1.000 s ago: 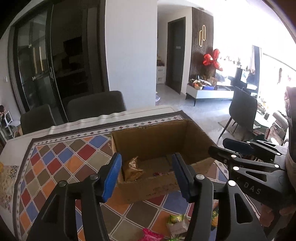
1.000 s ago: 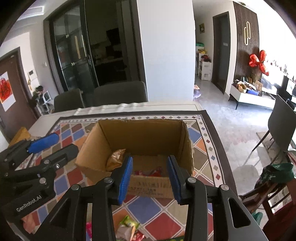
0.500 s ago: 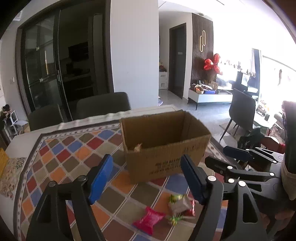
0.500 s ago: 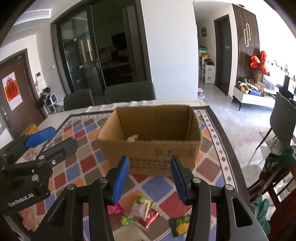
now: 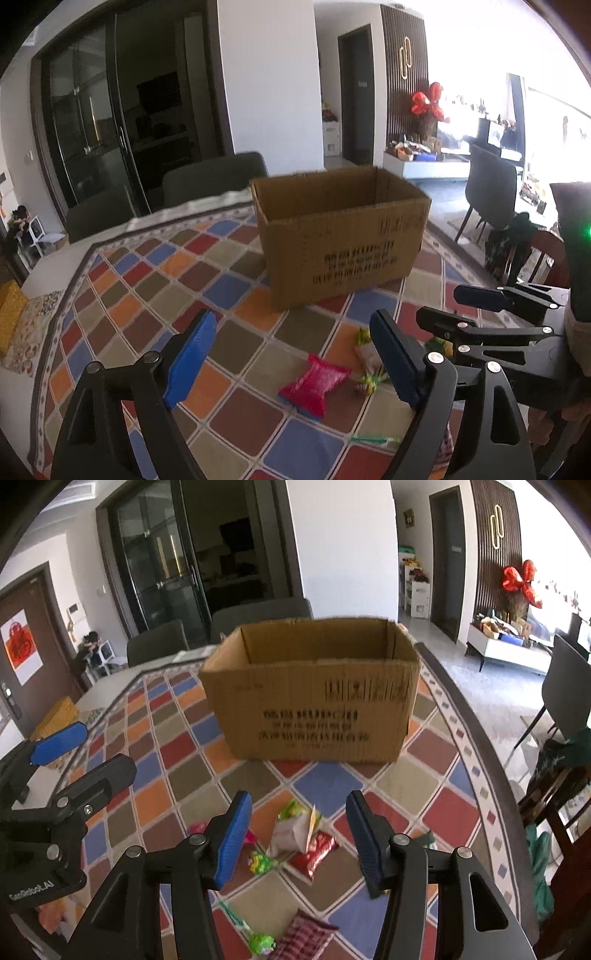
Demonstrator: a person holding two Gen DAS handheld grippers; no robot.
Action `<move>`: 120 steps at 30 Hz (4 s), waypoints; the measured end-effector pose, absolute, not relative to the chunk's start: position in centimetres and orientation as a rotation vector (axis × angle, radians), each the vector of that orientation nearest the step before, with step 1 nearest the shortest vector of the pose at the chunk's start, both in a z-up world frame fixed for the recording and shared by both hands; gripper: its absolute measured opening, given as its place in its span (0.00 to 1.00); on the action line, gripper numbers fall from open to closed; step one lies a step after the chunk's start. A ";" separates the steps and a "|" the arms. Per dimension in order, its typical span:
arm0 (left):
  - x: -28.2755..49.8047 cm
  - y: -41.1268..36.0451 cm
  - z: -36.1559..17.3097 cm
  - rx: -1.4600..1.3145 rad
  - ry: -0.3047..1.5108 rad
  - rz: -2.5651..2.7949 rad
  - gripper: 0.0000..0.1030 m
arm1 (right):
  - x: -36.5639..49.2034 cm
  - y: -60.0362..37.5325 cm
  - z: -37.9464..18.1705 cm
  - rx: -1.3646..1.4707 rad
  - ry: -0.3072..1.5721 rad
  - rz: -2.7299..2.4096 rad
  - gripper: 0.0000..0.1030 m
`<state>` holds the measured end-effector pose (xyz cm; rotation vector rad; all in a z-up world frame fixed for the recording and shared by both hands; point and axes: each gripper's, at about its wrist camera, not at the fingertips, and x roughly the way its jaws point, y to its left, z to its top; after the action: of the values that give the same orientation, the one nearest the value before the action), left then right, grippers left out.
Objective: Organize snacks
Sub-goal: 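Move both tools back toward the snacks beside the box, then close the left tool on the pink bag while the right tool approaches the red snack bar, then close the right tool on the red snack bar while the left tool holds the pink bag, then carry both snacks into the cardboard box and open both tools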
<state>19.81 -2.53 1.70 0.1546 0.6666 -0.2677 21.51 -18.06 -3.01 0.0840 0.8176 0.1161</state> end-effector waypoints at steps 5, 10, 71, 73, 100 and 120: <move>20.1 -2.2 -0.3 0.142 0.718 -0.286 0.83 | 21.2 -17.7 -4.7 0.102 0.870 0.115 0.53; 20.2 -2.1 -2.1 0.139 0.759 -0.296 0.83 | 20.9 -17.5 -6.8 0.119 0.927 0.114 0.53; 24.5 -4.5 -11.5 0.156 0.994 -0.399 0.36 | 23.4 -18.8 -13.9 0.146 1.067 0.026 0.20; 24.2 -4.7 -11.3 0.156 0.982 -0.397 0.35 | 23.0 -19.0 -13.8 0.144 1.066 0.022 0.20; 22.5 -5.8 -5.6 0.069 0.865 -0.404 0.35 | 20.6 -19.7 -9.2 0.169 0.923 0.085 0.04; 22.7 -6.6 -0.5 0.039 0.759 -0.400 0.35 | 20.8 -20.0 -4.4 0.178 0.786 0.128 0.04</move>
<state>22.70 -6.55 -0.51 0.0392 0.7587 -0.4001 20.75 -20.00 -4.37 0.1777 0.7862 0.1278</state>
